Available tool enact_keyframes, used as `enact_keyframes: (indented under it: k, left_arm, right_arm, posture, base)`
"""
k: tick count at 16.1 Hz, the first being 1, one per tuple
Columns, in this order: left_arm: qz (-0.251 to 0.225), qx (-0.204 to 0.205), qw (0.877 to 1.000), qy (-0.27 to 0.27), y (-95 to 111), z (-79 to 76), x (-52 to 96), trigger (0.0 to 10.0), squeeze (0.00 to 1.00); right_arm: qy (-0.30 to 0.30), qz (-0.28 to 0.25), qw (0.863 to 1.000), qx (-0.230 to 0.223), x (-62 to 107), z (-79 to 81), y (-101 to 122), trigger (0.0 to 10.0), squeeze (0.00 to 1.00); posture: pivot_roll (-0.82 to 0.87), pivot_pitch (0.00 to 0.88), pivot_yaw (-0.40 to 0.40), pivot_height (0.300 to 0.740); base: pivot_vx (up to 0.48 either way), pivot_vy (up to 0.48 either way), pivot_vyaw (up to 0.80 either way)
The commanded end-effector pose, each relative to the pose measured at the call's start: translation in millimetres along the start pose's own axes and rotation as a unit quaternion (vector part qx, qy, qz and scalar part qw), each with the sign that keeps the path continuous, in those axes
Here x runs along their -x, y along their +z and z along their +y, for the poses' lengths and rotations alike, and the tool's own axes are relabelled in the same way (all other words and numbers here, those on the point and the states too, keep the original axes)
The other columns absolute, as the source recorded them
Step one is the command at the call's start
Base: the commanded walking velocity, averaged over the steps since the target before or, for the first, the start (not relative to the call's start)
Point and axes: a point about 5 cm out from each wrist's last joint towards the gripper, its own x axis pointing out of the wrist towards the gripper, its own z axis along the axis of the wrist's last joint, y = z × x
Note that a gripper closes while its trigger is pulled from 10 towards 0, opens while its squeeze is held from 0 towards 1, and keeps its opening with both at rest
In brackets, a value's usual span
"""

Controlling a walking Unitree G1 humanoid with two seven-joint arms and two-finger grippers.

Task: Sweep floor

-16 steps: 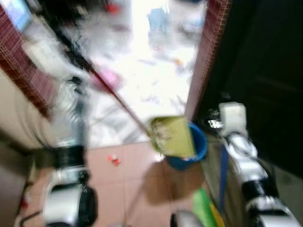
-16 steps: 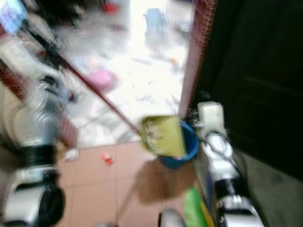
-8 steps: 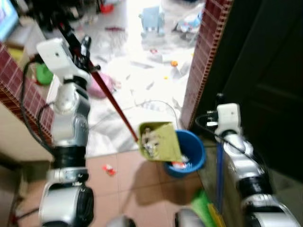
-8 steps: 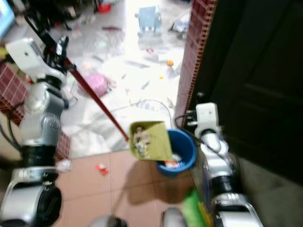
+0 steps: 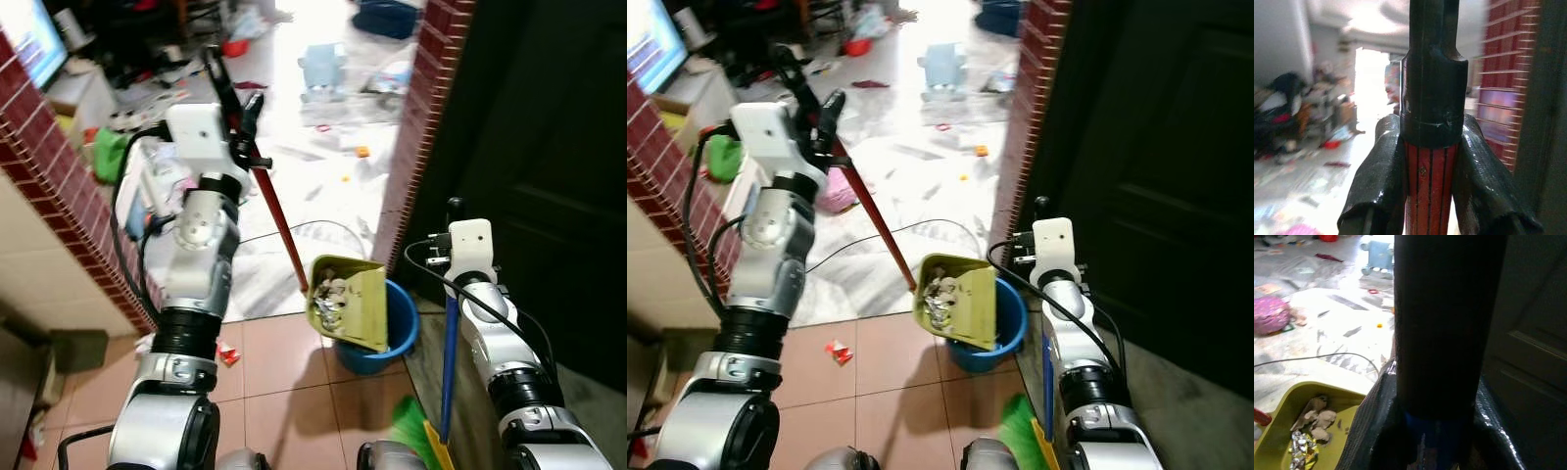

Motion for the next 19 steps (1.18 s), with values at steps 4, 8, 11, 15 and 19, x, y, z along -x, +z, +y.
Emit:
enact_keyframes:
  k: [4, 8, 11, 15, 19]
  left_arm:
    - [0.019, -0.053, 0.991, -0.121, -17, -45.5, 0.6, 10.0, 0.00]
    - [-0.049, -0.108, 0.952, -0.283, 6, -95.3, -2.0, 10.0, 0.00]
    - [-0.054, -0.115, 0.922, -0.367, 13, -121.7, 6.7, 10.0, 0.00]
    - [-0.021, -0.102, 0.894, -0.435, 16, -141.8, 18.1, 10.0, 0.00]
    - [-0.034, -0.184, 0.850, -0.493, 28, -147.8, 21.5, 10.0, 0.00]
  right_arm:
    - [-0.012, -0.039, 0.999, -0.016, -2.7, 4.3, 16, 10.0, 0.00]
    - [-0.018, -0.053, 0.998, -0.022, -1.8, 4.9, 19, 10.0, 0.00]
    - [-0.023, -0.056, 0.998, -0.021, -3.7, 2.2, 20, 10.0, 0.00]
    - [-0.017, -0.057, 0.998, -0.022, -4.2, 6.2, 21, 10.0, 0.00]
    - [-0.013, -0.054, 0.998, -0.017, -6.8, 4.1, 21, 10.0, 0.00]
  posture:
    - [-0.11, 0.001, 0.086, 0.740]
    - [-0.11, 0.000, 0.089, 0.740]
    - [-0.10, 0.000, 0.086, 0.740]
    - [-0.10, 0.000, 0.072, 0.740]
    - [-0.10, 0.000, 0.058, 0.740]
  base:
    - [0.000, 0.000, 0.00]
    - [0.000, 0.000, 0.00]
    - [0.000, 0.000, 0.00]
    - [0.000, 0.000, 0.00]
    - [0.000, 0.000, 0.00]
